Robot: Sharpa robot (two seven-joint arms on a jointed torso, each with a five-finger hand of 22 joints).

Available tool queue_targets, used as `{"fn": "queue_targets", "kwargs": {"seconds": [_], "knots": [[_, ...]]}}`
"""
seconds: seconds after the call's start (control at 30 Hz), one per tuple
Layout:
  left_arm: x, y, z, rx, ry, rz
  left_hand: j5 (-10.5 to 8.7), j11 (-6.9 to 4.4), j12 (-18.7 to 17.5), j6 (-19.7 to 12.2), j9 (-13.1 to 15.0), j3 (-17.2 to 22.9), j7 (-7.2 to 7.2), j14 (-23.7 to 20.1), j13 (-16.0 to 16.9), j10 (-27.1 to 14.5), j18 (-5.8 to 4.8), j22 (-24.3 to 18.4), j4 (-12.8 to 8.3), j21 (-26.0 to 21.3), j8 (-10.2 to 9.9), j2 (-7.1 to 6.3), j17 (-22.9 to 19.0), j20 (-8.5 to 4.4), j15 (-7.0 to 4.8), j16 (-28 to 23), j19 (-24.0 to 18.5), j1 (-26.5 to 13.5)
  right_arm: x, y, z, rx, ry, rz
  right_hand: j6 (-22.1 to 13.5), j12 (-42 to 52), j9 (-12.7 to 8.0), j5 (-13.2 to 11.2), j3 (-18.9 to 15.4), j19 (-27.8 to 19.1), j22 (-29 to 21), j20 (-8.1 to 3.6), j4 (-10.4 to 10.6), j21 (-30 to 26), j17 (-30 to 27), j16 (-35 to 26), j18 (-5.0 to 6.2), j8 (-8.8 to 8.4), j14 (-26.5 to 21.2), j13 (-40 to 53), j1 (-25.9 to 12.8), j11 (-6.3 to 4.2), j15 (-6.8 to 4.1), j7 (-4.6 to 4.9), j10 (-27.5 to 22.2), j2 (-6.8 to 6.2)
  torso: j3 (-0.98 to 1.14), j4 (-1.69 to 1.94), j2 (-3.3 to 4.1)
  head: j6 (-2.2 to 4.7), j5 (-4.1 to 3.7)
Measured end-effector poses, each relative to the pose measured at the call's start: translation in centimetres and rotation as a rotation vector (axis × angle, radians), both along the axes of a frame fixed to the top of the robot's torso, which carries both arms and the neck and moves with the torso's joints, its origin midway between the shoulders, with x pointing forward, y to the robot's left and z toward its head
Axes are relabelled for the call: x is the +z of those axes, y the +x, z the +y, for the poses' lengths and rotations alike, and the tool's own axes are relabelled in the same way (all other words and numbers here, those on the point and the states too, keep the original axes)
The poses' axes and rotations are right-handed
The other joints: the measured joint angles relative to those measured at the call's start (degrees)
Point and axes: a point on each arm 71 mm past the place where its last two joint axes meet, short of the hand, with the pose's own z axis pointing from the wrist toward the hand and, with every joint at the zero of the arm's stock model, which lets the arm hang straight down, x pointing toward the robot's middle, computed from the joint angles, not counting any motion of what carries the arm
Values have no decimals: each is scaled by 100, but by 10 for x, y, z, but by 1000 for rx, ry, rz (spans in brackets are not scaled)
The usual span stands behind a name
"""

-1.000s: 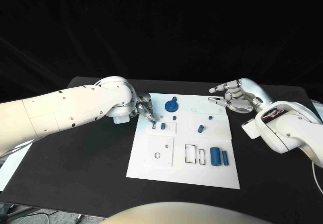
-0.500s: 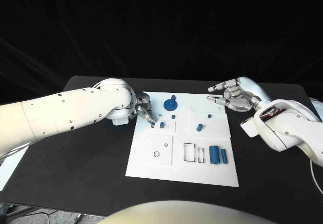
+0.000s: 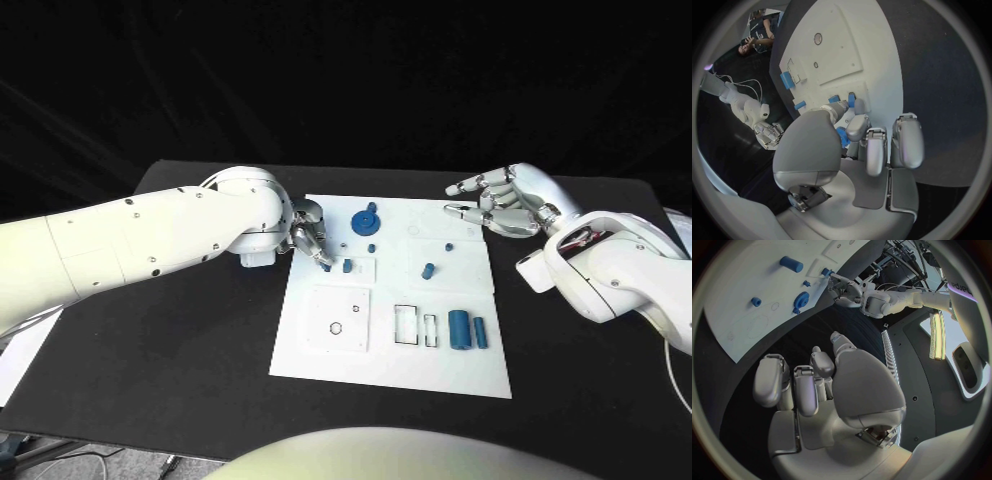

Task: Assemble the parts on the task board

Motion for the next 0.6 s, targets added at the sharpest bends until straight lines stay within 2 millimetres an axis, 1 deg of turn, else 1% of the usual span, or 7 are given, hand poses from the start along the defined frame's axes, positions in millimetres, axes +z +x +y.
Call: {"fn": "queue_targets", "kwargs": {"seconds": [0.23,0.6], "knots": [[0,-1,0,-9,9,7,1,0,0,1,-13,7,0,0,0,0,0,0,-7,0,-16,-14,0,0,0,0,0,2,-1,0,0,2,-2,5,0,0,0,0,0,0,0,0,0,0,0,0,0,0,0,0,0,0,0,0,0,0,-1,1,-3,-18,-3],[0,-1,0,-17,16,13,25,0,0,20,-11,15,19,0,-1,0,-1,0,-14,0,-30,-18,-1,0,0,0,0,9,-1,0,-1,3,-4,8,0,0,0,0,0,0,1,0,0,0,-1,0,0,0,0,0,0,0,0,0,0,0,-1,1,-3,-39,17]]}}
